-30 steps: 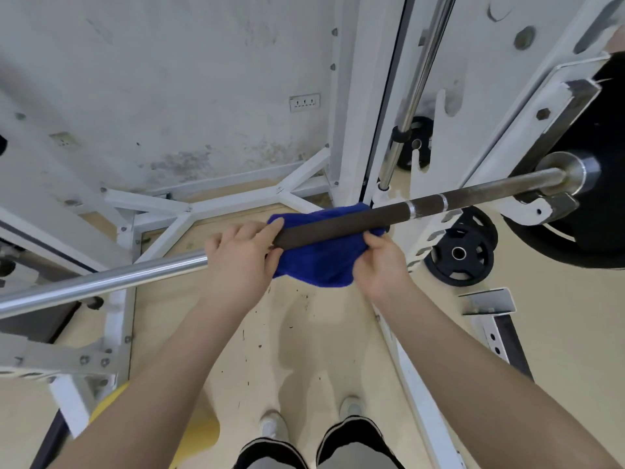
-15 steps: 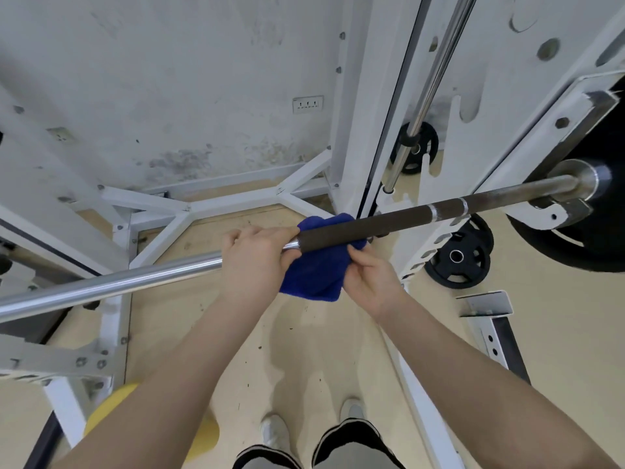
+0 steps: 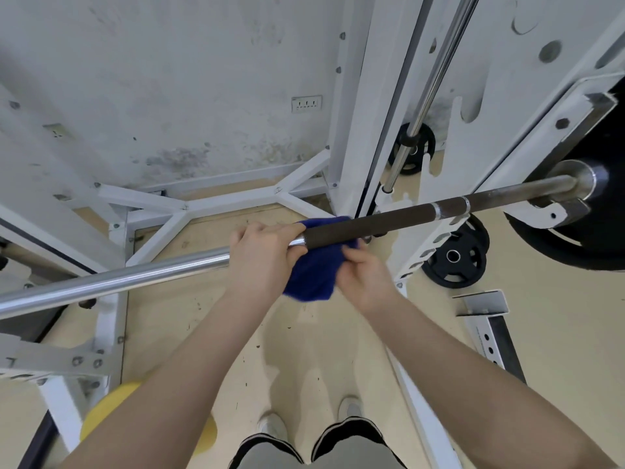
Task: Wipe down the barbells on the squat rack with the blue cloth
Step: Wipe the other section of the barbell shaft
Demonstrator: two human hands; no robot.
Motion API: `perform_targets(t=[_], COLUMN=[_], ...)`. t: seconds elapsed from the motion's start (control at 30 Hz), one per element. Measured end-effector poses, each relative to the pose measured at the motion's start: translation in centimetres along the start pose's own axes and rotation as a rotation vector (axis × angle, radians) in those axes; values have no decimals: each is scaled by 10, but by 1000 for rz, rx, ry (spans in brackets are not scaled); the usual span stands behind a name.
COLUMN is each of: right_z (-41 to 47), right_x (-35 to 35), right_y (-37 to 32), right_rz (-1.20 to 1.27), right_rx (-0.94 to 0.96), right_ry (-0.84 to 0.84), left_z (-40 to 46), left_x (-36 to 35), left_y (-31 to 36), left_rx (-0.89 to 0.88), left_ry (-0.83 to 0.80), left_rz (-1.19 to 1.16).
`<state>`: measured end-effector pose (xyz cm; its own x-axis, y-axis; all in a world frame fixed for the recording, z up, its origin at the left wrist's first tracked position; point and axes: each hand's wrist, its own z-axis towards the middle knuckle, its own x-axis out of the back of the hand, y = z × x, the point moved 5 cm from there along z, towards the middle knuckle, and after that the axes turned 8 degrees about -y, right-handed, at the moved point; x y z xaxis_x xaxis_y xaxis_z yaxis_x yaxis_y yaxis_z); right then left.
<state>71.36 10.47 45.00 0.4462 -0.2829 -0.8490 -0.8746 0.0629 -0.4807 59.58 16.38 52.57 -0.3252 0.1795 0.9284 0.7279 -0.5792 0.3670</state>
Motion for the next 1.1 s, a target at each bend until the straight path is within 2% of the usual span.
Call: perform_targets(t=[0.1,0.13,0.2,0.27,0.33,0.43,0.5,0.53,0.6,0.67,0.73,0.83,0.87,0.93,1.0,1.1], right_z=[-6,-5,-2,3,0,-4,-11,-16,-34,-38,-30,-6,-2,-13,-25,-35], right_x=[31,38,30,7,-12,-9,15,32,61,69,58,45,49,61,63,81], right_y=[-49,-55,-43,-11,11,-8,-39,-58,-108,-133,-116,-78,-77,-93,-118,-151], right_rz=[65,90,129,46,-30,-78,-110,-240,-795,-1125,-1124,-481,-409,-674,-736,-808], right_rx=[138,148,97,-2,-48,14,66,87,97,94,7,34,75,79,36,102], right_ry=[267,310,276,134,66,95,262,389,689,792,721,529,565,634,705,837], left_z=[-2,-2,-4,-3,1,8,8,7,6,5,4,5,7,11,14,18], left_x=[0,0,0,0,-2,-2,-2,-2,-5,-10,-15,-24,-26,-29,-31,-36], left_y=[1,2,4,6,9,9,12,15,23,33,42,53,57,65,73,83], left_rx=[3,-1,0,23,33,47,51,45,29,32,23,7,-5,-47,-88,-110], left_ry=[0,3,10,-9,-74,-137,-133,-127,-119,-101,-22,33,30,41,76,79], left_rz=[-6,-6,-2,30,80,71,34,28,27,48,100,133,135,126,144,135])
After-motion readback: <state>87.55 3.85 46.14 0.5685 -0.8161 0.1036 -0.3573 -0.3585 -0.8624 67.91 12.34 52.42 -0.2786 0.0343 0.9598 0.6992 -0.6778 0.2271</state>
